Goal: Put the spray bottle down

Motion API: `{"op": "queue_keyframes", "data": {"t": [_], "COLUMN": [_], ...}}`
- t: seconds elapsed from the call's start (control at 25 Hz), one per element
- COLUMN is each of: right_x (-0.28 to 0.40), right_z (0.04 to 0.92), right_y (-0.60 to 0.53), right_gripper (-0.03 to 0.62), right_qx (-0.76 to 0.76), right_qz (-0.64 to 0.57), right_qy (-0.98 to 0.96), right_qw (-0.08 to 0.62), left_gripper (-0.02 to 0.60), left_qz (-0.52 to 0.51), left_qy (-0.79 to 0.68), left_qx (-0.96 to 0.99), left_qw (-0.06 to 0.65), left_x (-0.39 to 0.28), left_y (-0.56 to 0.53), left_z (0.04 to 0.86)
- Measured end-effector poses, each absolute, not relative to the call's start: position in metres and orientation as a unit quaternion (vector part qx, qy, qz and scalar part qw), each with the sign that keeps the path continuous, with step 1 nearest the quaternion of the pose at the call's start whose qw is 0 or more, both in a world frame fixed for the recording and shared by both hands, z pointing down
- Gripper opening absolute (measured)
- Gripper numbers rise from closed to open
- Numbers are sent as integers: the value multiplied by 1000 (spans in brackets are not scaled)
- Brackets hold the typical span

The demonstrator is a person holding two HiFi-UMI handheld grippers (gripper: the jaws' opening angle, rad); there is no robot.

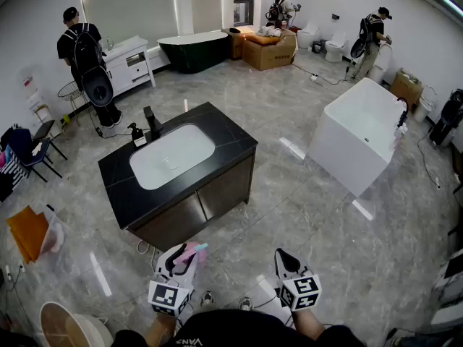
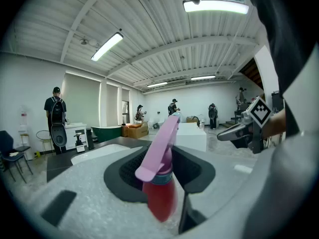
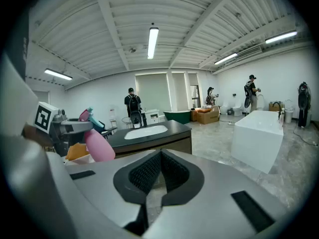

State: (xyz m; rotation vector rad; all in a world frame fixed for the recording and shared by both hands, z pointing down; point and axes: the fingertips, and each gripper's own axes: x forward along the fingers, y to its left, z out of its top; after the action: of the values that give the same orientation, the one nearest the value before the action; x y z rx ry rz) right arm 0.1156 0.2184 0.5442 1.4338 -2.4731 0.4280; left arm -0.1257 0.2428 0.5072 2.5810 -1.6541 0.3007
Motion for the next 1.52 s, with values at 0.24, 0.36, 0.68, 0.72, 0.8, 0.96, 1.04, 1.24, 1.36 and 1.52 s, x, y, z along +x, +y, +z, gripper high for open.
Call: {"op": "queue_keyframes", "data": {"t": [0.24,0.36,0.68,0.72,0.8,0.96,1.04,1.24,1.36,1.52], "right_x": [116,122,136,136,135,130,126,113,105,92], "right_z": [532,529,539,538,538,538,538,537,535,531], "right_y": [221,222,213,209,200,171,155,104,72,32], "right_gripper": [-2,5,20,20,20,20,20,20,20,20], "right_qx": [503,497,469,468,465,467,472,484,491,498], "right_qz": [151,151,149,149,147,144,145,143,142,141], "right_qy": [-847,-851,-866,-867,-869,-869,-866,-860,-856,-852], "right_qw": [77,73,87,86,84,80,80,80,79,75], "left_gripper": [138,138,138,138,138,138,138,138,138,138], "left_qz": [94,88,73,72,71,66,67,66,62,63], "left_qy": [-525,-532,-559,-561,-564,-567,-563,-550,-542,-534], "left_qx": [845,842,825,824,822,821,823,832,837,842], "left_qw": [24,26,35,33,29,29,31,33,33,32], "left_x": [-118,-112,-103,-104,-107,-113,-116,-128,-136,-148], "left_y": [244,247,245,242,234,203,185,129,94,49], "left_z": [496,495,501,500,501,501,501,503,502,502]}}
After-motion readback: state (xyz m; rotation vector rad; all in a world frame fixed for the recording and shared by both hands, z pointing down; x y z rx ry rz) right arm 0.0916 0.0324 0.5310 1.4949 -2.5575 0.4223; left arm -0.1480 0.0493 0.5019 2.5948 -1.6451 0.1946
